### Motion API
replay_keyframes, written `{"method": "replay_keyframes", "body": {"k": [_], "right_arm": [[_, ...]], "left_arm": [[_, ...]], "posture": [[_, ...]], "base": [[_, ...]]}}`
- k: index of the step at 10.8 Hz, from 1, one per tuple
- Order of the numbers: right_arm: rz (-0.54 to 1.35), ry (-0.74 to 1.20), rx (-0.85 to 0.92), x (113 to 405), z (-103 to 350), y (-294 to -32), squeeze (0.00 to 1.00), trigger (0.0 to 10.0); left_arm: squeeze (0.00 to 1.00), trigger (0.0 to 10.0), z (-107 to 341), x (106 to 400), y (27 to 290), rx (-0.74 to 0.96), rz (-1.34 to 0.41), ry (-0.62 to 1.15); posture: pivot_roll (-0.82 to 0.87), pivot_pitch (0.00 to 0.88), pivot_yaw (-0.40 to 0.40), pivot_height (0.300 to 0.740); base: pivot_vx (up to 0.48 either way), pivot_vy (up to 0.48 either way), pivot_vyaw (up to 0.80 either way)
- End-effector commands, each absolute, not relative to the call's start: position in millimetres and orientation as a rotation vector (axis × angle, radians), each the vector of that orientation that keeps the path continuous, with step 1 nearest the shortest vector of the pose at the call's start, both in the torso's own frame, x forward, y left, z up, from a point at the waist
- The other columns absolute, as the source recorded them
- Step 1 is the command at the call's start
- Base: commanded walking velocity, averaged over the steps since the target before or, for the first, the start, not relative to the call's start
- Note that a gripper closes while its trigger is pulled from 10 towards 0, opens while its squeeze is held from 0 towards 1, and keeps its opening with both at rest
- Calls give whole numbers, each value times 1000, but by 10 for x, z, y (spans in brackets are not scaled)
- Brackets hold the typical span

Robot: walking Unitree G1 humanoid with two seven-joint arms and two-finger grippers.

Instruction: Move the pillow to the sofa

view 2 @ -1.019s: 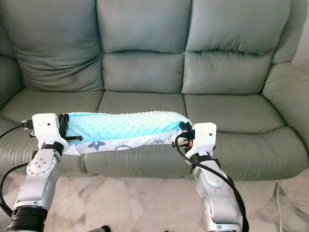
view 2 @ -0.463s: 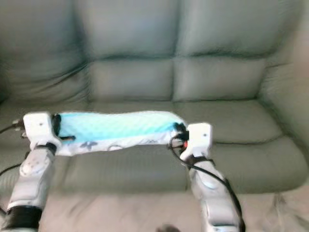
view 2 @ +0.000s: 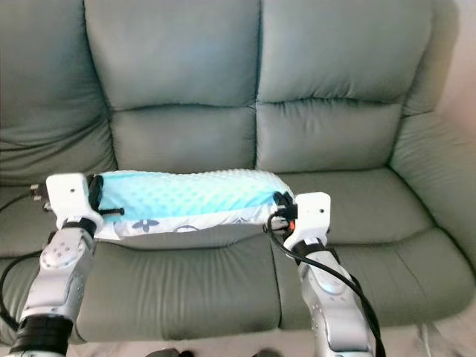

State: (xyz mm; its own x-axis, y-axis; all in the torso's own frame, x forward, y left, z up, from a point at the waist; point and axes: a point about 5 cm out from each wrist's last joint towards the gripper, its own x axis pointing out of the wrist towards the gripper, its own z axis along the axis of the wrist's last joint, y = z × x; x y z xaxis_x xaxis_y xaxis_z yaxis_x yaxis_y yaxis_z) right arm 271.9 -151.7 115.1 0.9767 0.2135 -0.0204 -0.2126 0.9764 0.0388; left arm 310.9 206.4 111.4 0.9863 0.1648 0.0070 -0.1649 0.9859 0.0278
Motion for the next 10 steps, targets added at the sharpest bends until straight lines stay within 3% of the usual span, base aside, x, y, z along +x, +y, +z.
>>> {"method": "replay_keyframes", "body": {"k": [1,3,10], "right_arm": [[202,15,38,2704,1179,-1562,0,10000],[203,16,38,2706,1178,-1555,0,10000],[201,12,41,2719,1186,-1555,0,10000]], "left_arm": [[0,10000,1110,3099,2110,39,195,-1],[0,10000,1091,3104,2121,4,213,13],[0,10000,1072,3122,2121,24,210,36]], "posture": [[-143,132,-13,740],[-140,131,-12,740],[-140,127,-10,740]], "base": [[0,0,0],[0,0,0],[0,480,0]]}}
